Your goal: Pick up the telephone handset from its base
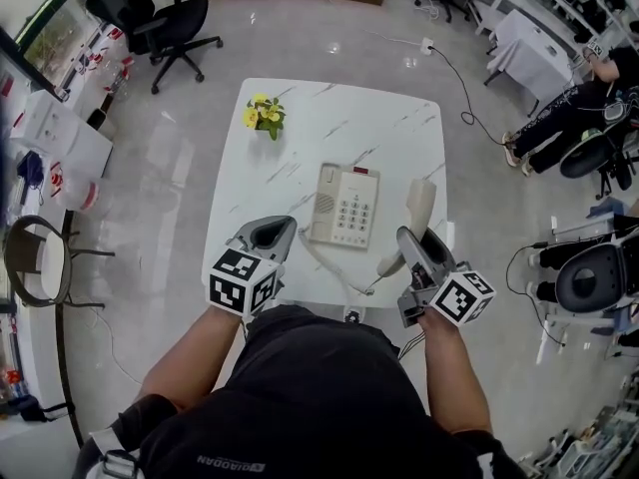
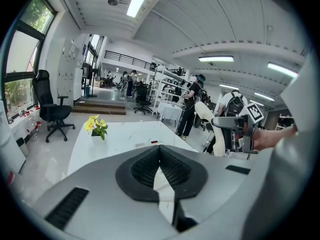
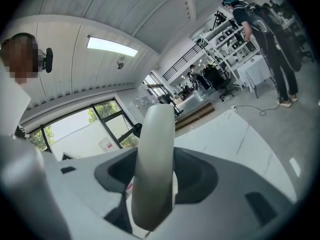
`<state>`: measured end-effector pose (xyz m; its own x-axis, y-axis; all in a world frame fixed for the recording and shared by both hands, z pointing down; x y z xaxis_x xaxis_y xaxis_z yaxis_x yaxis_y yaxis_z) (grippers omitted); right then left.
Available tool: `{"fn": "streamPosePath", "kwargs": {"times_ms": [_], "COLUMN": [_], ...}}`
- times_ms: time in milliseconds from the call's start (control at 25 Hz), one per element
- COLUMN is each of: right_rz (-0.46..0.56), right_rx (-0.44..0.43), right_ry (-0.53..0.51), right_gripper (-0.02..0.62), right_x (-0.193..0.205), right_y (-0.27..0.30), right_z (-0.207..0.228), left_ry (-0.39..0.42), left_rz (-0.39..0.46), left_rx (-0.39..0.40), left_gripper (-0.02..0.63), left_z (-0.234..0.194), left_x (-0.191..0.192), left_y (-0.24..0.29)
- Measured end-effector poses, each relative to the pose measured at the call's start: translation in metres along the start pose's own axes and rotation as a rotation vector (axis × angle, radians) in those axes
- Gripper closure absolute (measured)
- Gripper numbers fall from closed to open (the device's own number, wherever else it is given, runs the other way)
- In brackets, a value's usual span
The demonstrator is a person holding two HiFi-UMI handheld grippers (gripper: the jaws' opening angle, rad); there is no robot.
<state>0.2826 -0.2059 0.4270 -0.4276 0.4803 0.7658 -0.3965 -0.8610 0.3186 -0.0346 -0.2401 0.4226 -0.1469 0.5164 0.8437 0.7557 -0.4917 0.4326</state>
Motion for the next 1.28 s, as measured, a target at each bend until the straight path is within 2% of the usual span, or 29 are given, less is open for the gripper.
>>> {"fn": "streamPosePath", "kwargs": {"times_ms": [240,440,720,1280], "right_rz": [0.017,0.020,0.014,0.015], "right_rx": [0.025,0.042,0.038,0.043], "right_ry": [-0.016,0.010,0.031,0.009], "right_gripper": [0.377,0.377,0.377,0.377], "right_x": [0.000,0.007,0.010,0.011], "right_y": [-0.016,-0.021,-0.019,-0.017], "right_z": [0.006,0.011,0.012,0.008], "left_ry": [0.010,0.011,0.010,0.010], "left_rz": [0.006,0.004,0.000,0.011], "left_rx": [-0.002,0.005,0.015,0.011], "left_gripper": [0.604,0.604,0.604,0.604], "left_z": [0.000,0.002,0.008,0.007], "left_x": [0.000,0.000,0.002,0.002], "left_y": [-0.001,-0.002,-0.001,-0.005]}}
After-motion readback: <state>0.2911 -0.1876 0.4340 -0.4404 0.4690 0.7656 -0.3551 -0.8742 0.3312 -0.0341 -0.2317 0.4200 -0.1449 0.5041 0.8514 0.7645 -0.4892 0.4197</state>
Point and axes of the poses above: the fingertips, and each gripper's own axes: y forward along the fingers, z to its right, x out of its underside, the point moved 9 cm from there along -y, backward along the fingers, and after that the axes turned 11 degrees about x, right-handed, at the moved point
